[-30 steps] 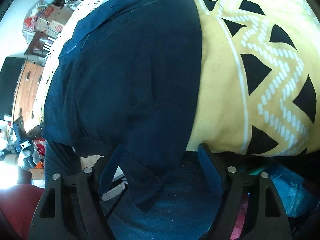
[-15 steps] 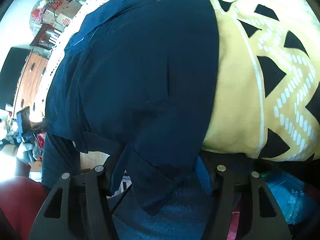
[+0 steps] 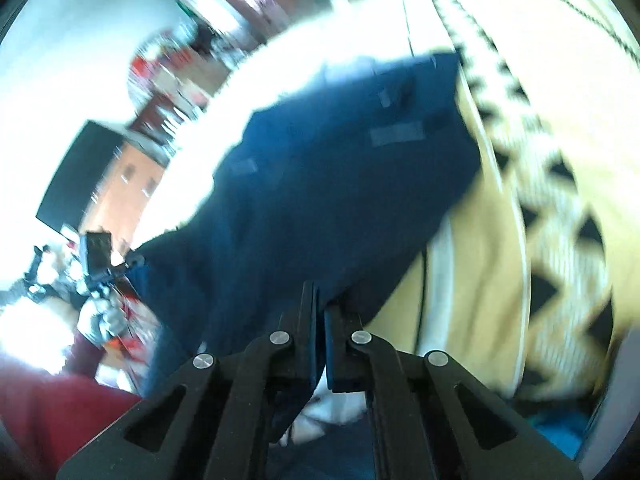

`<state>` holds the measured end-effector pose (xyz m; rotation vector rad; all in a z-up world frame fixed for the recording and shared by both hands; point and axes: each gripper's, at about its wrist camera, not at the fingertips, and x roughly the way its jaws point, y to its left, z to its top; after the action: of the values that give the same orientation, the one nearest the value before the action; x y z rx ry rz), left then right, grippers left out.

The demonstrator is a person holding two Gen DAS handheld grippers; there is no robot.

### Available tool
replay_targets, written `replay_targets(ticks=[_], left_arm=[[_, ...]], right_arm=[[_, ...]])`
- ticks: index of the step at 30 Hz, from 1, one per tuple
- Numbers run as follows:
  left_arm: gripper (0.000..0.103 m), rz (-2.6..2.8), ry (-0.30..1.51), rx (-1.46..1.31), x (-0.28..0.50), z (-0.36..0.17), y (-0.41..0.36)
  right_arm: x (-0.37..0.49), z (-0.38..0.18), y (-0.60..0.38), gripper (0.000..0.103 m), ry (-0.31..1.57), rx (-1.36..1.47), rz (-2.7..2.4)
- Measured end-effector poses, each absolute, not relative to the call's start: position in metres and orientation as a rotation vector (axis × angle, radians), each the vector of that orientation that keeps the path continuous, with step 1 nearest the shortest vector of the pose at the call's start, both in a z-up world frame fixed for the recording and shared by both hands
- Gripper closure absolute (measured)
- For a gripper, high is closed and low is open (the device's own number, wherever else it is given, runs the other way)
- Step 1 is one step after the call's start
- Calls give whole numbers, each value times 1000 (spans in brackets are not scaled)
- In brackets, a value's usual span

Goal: Fold small clothes

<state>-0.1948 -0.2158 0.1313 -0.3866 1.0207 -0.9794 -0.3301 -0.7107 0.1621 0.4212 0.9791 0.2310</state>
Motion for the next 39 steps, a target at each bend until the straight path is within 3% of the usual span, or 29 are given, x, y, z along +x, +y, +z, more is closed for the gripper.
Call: replay_targets(ticks=[6,12,13,15,16,17,19,23,29,39], left_arm=[[94,-934,882,-426,-92,181,-228],[88,-773,1007,-435,20,126,-273],[88,-719,1069,-426,36,103,-280],[85,-633,1197,-362,53,63,-294],[83,-610,1234,-340,55,52,-296],[82,-624,1231,-336,51,48,-297],[77,-658,1192,-322,42,57,-293],[59,-678,1113,-309,29,78,-276],[32,-597,951,-242,47,105,-257],[33,-688,1040,5,77,66,-293]], right_arm=[[-231,193,-771,100,873,485,194],[-115,148,-821,94,942,486,118],[-93,130,-827,91,986,481,99],[-68,105,-835,71,1034,437,34],[-64,100,-837,50,1046,413,8],[-59,94,-841,46,1055,400,-10],[-58,90,-847,43,1035,428,15],[-76,83,-854,37,1000,445,10],[-104,71,-836,36,1002,441,4],[-120,84,-806,30,955,428,35]])
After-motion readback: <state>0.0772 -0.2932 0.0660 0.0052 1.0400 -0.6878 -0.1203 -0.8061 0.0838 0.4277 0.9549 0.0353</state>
